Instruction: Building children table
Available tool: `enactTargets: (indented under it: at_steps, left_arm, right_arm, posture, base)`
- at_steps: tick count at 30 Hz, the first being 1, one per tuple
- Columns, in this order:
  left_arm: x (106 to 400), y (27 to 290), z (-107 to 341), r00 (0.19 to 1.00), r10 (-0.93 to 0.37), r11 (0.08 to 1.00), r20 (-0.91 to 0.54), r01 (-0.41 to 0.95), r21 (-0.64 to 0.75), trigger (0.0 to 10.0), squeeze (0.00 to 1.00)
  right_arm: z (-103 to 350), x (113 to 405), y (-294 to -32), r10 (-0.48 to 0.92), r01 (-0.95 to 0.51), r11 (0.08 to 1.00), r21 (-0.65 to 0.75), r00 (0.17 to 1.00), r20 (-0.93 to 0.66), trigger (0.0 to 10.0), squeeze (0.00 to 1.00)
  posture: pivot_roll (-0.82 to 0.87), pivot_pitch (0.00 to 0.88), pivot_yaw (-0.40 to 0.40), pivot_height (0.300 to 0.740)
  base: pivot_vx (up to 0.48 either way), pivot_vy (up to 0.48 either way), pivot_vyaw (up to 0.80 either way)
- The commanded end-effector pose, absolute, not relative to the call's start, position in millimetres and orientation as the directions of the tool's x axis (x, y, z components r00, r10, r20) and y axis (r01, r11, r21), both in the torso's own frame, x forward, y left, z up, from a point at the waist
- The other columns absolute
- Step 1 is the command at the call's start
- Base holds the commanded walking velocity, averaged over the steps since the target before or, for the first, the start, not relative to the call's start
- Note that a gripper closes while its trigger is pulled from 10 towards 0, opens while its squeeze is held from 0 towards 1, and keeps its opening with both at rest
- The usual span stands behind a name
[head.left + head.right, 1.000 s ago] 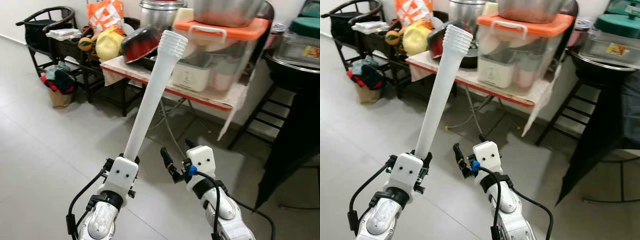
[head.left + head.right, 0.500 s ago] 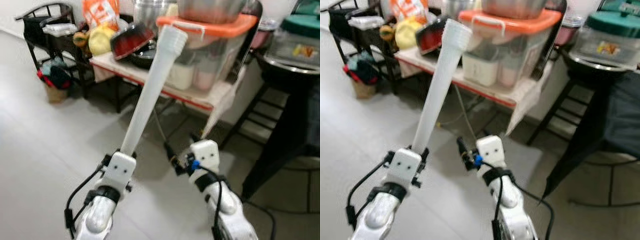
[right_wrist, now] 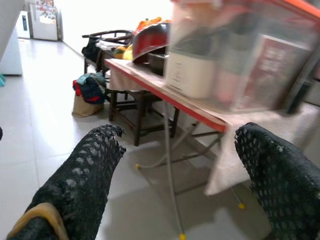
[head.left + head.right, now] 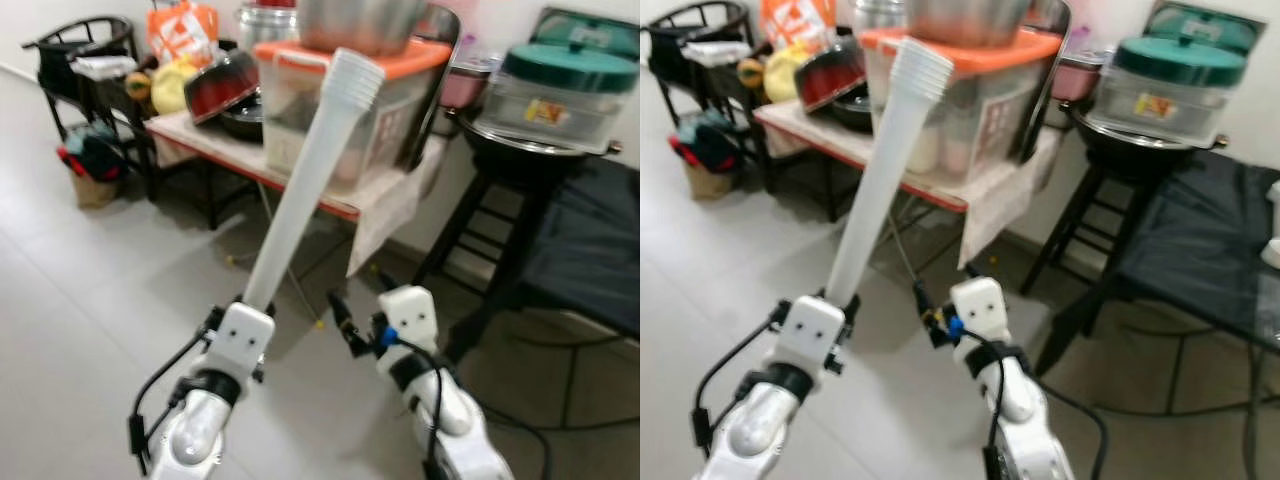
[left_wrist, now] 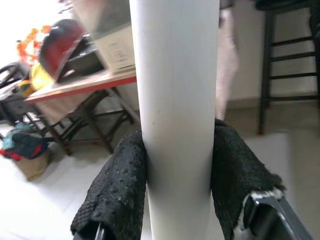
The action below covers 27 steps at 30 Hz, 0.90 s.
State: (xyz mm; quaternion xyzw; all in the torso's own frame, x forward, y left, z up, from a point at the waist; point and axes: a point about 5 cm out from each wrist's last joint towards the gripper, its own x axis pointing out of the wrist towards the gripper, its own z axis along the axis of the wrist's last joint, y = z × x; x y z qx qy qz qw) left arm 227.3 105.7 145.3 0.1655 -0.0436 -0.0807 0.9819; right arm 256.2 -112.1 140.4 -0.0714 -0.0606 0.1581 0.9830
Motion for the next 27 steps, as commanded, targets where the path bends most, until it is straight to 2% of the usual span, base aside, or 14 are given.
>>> enactTargets:
  at_steps: [1,27]
  left_arm:
    - [227.2,101.5,148.0,0.978,-0.193,0.932,0.075,0.159,0.327,10.0,0.0]
    - [231.3,95.1,151.9,0.97,-0.225,0.927,0.093,0.183,0.327,10.0,0.0]
  right_arm:
    - [139.7,256.3,-115.3,0.31,-0.293,0.943,-0.16,0.946,0.096,10.0,0.0]
    - [140.5,259.8,-117.6,0.295,-0.274,0.947,-0.171,0.949,0.112,10.0,0.0]
  posture:
    - [0.06,0.005,-0.034,0.74]
    - [0.06,0.006,-0.034,0.74]
  base:
    - [0.0,-0.48,0.0]
    - [0.0,-0.479,0.0]
